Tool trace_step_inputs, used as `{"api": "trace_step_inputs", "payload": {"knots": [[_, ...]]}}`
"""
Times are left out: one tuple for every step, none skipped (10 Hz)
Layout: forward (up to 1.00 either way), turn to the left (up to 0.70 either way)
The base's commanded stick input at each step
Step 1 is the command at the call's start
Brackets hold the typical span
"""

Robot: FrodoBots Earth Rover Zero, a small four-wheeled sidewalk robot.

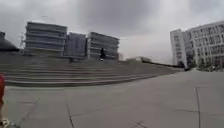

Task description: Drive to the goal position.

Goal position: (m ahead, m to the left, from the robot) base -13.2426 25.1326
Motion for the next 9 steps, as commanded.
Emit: {"api": "trace_step_inputs", "payload": {"knots": [[0.0, 0.7], [0.0, 0.7], [0.0, 0.7], [0.0, 0.7], [0.0, 0.7], [0.0, 0.7], [0.0, 0.7], [0.0, 0.7], [0.0, 0.7]]}}
